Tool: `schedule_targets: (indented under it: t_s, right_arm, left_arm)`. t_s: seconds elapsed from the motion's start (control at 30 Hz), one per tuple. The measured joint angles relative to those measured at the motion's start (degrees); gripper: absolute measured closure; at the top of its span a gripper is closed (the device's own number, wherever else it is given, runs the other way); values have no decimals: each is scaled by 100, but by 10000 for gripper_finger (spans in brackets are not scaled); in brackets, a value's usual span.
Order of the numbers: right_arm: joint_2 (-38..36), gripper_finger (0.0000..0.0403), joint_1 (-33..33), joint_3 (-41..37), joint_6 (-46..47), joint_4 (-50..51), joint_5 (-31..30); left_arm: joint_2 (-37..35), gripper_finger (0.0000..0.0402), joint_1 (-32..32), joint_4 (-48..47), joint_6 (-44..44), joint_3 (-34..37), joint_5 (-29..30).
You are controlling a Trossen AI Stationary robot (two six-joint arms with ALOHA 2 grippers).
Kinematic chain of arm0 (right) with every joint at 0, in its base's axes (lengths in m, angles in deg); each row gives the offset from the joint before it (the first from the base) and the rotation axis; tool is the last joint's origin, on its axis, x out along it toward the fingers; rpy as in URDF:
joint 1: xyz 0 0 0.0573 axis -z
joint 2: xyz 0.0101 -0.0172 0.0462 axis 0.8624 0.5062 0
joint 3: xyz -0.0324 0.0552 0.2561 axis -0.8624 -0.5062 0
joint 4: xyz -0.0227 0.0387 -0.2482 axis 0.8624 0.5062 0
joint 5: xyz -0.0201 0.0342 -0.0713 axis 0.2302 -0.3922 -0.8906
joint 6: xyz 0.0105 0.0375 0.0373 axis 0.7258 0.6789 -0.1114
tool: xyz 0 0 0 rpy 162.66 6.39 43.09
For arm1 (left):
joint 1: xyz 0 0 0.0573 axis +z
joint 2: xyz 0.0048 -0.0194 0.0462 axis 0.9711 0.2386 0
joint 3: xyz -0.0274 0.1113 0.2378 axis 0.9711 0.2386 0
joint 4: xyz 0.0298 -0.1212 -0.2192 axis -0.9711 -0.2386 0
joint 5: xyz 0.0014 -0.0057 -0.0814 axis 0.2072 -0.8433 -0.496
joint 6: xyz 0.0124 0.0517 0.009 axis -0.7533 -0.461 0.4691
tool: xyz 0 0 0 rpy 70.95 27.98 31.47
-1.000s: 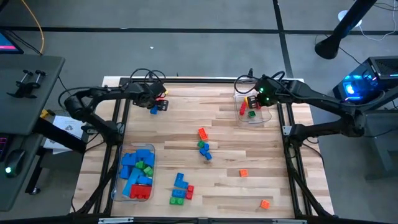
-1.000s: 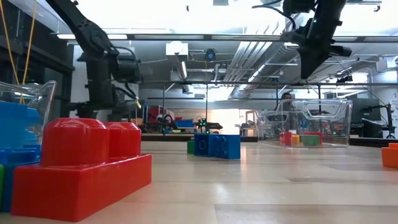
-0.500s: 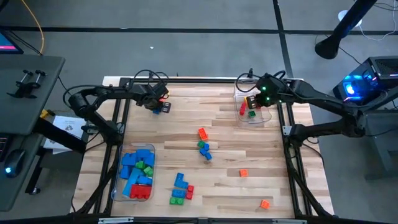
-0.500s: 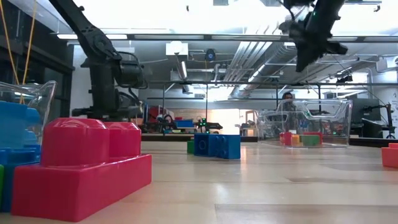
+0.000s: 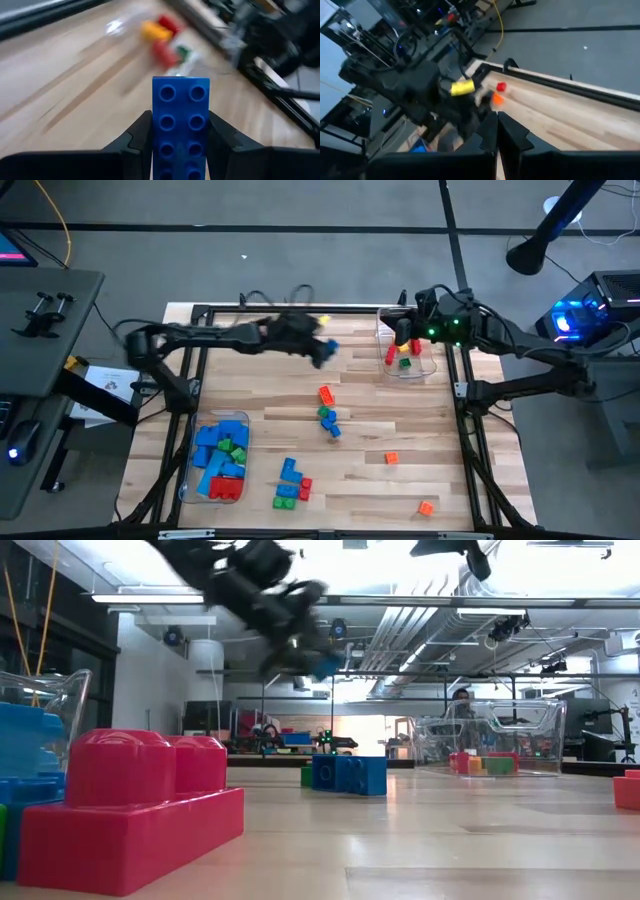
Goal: Sort blocks by size
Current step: Put the small blue game piece into the top transparent bin, then put the small orange game piece into the top transparent bin
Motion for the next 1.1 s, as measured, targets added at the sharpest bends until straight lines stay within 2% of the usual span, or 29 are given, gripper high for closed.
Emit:
schedule_targets:
  t_s: [0.2, 0.33, 0.47, 0.53, 0.7, 0.8, 0.87, 0.97, 1.1]
  right_arm:
    - [43, 402, 1, 0, 46, -189, -23]
    - [45, 402, 3, 0, -6, -526, -65]
    - [45, 402, 3, 0, -199, -879, -91]
    - [45, 402, 3, 0, -206, -1003, -95]
    - [45, 402, 3, 0, -245, -1195, -91]
    - [45, 402, 3, 0, -249, -1212, -90]
    - [45, 402, 3, 0, -249, -1214, -90]
    - [45, 402, 3, 0, -249, -1211, -88]
    - [45, 402, 3, 0, -250, -1185, -86]
  left_arm:
    - [1865, 305, -340, -381, -970, -2342, -289]
    - [2855, 305, -343, -728, -1236, -3796, -367]
    - [3606, 305, -247, -833, -1239, -4828, -325]
    - [3852, 283, -176, -892, -1204, -5200, -309]
    - [4058, 143, -57, -955, -1282, -5579, -333]
    - [3966, 79, 75, -1304, -1286, -5606, -465]
    - [3808, 56, 229, -1507, -1272, -5606, -696]
    - [3369, 46, 542, -2367, -1338, -5618, -824]
    - [2750, 47, 1008, -3782, -1795, -5529, 70]
